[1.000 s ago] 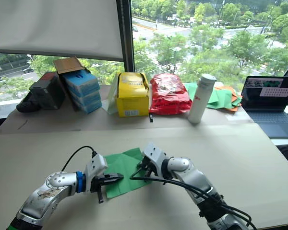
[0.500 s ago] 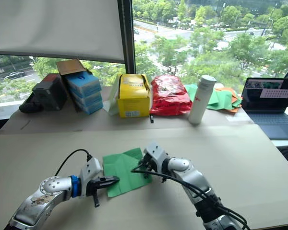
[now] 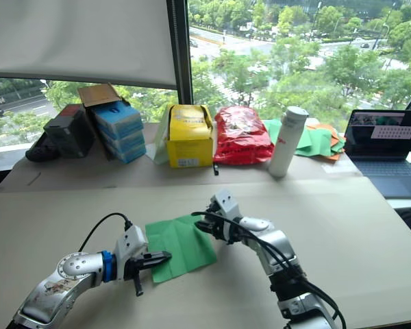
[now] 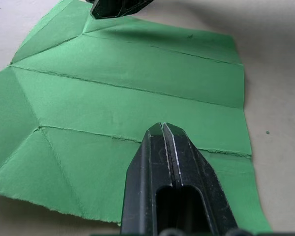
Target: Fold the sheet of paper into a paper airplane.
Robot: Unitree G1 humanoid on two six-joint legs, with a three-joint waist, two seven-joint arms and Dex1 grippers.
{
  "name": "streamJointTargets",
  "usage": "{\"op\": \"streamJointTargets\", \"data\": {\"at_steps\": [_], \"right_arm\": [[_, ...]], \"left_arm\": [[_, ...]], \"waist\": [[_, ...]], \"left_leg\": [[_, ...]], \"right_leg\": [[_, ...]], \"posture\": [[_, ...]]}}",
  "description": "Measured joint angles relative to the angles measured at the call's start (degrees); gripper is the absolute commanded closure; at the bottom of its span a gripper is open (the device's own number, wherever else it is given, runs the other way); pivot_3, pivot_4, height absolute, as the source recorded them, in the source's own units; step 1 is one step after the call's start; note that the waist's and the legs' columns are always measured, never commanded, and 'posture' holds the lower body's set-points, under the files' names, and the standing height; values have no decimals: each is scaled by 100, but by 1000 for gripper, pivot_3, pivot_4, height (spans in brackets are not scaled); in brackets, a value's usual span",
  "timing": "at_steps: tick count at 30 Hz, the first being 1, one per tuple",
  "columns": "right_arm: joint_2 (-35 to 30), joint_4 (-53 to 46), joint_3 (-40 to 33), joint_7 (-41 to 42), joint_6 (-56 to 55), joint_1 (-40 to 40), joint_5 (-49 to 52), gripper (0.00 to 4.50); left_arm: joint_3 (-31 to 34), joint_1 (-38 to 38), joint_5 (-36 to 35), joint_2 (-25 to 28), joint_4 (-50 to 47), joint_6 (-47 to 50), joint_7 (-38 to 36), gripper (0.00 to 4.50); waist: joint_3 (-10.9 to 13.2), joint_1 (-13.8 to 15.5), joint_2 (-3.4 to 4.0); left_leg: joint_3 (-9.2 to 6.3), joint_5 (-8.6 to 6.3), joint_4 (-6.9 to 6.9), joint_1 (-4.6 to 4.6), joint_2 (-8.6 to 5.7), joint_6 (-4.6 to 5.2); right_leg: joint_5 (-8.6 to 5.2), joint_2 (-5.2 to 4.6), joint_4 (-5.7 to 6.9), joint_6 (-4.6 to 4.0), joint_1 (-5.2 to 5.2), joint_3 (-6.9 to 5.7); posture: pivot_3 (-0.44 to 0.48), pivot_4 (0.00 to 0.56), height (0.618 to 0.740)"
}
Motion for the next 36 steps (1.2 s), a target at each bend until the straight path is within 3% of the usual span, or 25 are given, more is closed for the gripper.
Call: {"op": "streamJointTargets", "data": {"at_steps": [9,18,34,36], "right_arm": [[85,2,100,0,26,-23,-3,2253],[108,34,121,31,23,-65,2,2253],[78,40,75,-81,29,-72,43,2253],[105,41,75,-92,30,-72,44,2773]], "left_arm": [[-12,-15,0,-4,-22,9,52,4500],[-446,-838,177,-309,354,194,107,4500],[-689,-934,491,-391,626,-270,82,4500],[-687,-934,492,-391,626,-272,77,4500]], "waist": [[0,-36,0],[0,-34,-1],[0,-24,-1],[0,-25,-1]], "left_leg": [[0,1,0,1,4,-2],[6,3,-1,-7,0,-5],[6,4,1,-5,2,-4],[6,4,1,-5,2,-4]], "right_leg": [[0,8,0,-1,1,2],[0,20,-1,-1,-2,2],[0,18,0,0,0,4],[0,18,0,0,0,4]], "posture": [[0,150,740],[0,150,740],[0,150,740],[0,150,740]]}}
